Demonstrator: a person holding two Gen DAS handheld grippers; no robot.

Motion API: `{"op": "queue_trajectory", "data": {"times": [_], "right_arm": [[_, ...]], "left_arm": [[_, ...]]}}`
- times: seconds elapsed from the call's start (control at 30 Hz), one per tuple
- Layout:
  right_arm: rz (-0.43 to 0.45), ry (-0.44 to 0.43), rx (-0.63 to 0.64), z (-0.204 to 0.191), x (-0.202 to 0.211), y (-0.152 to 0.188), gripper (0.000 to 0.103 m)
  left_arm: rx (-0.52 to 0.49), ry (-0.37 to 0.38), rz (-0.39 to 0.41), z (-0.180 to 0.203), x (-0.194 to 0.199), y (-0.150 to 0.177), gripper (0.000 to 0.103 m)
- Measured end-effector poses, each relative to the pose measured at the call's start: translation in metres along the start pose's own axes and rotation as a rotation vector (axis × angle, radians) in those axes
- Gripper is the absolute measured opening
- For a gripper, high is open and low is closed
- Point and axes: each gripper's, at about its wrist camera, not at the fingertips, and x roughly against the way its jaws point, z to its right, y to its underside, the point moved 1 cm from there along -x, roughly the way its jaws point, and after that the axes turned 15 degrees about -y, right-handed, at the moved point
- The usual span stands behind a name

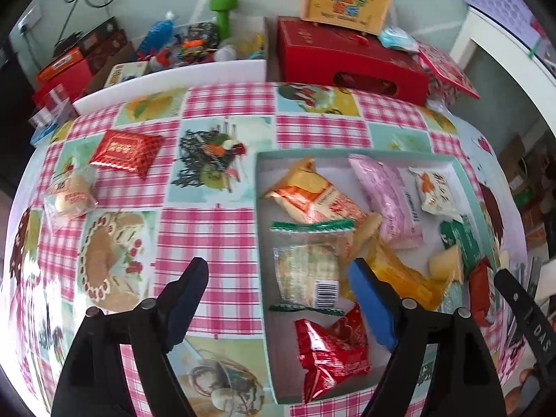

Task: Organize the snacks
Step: 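Open both tools to drop the biscuit packets into the tray, then move both open tools back over the remaining snacks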

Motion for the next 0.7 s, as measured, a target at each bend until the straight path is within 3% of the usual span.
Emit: {"op": "queue_trajectory", "data": {"times": [0.2, 0.47, 0.53, 0.57, 0.7], "right_arm": [[-0.019, -0.031, 0.059, -0.021, -0.007, 0.005, 0.064], [-0.033, -0.023, 0.068, -0.022, -0.013, 0.007, 0.066], [-0.036, -0.018, 0.068, -0.021, -0.014, 0.007, 0.068], [-0.037, -0.016, 0.072, -0.021, -0.015, 0.007, 0.072], [-0.040, -0.009, 0.088, -0.022, -0.019, 0.008, 0.101]], "left_arm": [[0.054, -0.033, -0.030, -0.011, -0.009, 0.001, 0.083], [0.062, -0.064, -0.043, -0.012, -0.015, 0.000, 0.084], [0.058, -0.077, -0.045, -0.011, -0.016, 0.001, 0.089], [0.057, -0.086, -0.046, -0.010, -0.017, 0.001, 0.095], [0.035, -0.140, -0.047, -0.009, -0.022, 0.002, 0.099]]}}
